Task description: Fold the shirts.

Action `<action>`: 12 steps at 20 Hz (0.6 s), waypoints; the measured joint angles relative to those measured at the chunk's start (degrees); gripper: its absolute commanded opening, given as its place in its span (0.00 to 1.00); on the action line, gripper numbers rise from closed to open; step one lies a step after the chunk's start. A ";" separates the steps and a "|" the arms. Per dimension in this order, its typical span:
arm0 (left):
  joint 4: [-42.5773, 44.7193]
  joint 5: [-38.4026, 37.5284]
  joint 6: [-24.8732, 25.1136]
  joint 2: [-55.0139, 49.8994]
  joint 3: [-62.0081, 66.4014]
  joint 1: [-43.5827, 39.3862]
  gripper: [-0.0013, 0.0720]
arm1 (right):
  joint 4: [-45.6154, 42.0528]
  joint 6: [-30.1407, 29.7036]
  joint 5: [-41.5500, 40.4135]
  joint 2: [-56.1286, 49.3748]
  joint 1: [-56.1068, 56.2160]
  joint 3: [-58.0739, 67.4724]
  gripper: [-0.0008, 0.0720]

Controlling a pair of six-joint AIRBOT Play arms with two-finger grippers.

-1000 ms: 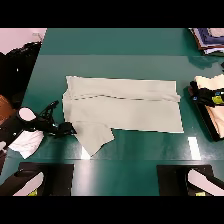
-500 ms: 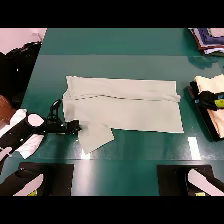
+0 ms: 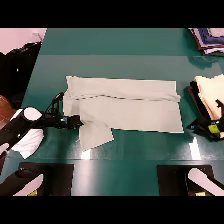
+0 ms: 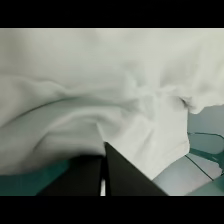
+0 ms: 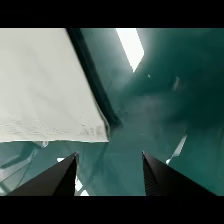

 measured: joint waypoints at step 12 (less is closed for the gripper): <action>0.04 -0.33 0.50 0.00 0.55 0.00 0.06 | 10.56 -2.73 -4.81 -7.48 -1.09 -3.63 0.03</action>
